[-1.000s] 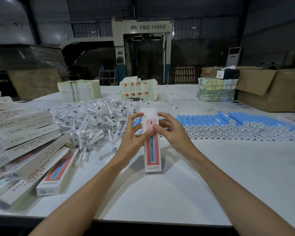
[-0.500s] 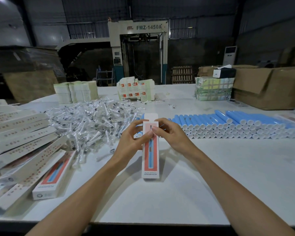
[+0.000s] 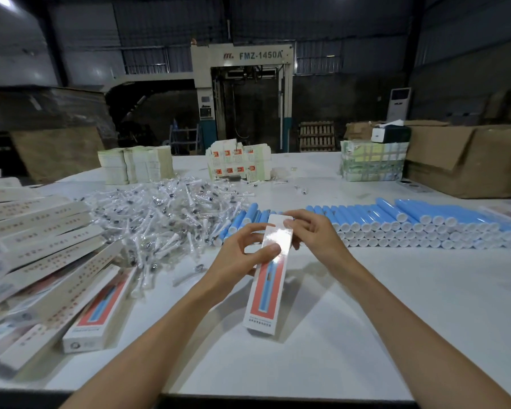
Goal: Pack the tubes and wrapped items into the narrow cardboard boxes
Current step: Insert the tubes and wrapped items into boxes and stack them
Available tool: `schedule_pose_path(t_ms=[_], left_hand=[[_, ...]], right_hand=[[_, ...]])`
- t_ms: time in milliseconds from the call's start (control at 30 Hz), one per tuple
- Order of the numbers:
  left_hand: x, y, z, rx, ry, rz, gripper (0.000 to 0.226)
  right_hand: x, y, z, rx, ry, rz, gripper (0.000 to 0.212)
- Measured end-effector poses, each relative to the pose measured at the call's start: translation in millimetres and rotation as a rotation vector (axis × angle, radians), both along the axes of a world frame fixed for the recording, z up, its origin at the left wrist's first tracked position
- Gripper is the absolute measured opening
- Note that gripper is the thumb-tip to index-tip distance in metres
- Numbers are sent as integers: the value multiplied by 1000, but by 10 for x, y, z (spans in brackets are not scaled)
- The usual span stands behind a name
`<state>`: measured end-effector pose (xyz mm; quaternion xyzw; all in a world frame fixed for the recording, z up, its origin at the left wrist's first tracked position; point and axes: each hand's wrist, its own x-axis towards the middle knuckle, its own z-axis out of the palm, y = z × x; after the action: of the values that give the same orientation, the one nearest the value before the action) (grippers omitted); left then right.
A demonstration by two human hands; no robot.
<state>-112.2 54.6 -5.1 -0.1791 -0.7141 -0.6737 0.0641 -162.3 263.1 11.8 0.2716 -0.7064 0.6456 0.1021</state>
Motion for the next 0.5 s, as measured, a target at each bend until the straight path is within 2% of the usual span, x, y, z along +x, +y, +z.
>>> schedule_pose_path(t_ms=[233, 333, 500], left_hand=[[13, -25, -3, -61, 3, -10, 45], [18, -20, -6, -52, 2, 12, 43], [16, 6, 34, -35, 11, 18, 49]], right_hand=[[42, 15, 15, 100, 162, -15, 21], [42, 33, -3, 98, 128, 9, 19], [88, -24, 84, -89, -49, 19, 27]])
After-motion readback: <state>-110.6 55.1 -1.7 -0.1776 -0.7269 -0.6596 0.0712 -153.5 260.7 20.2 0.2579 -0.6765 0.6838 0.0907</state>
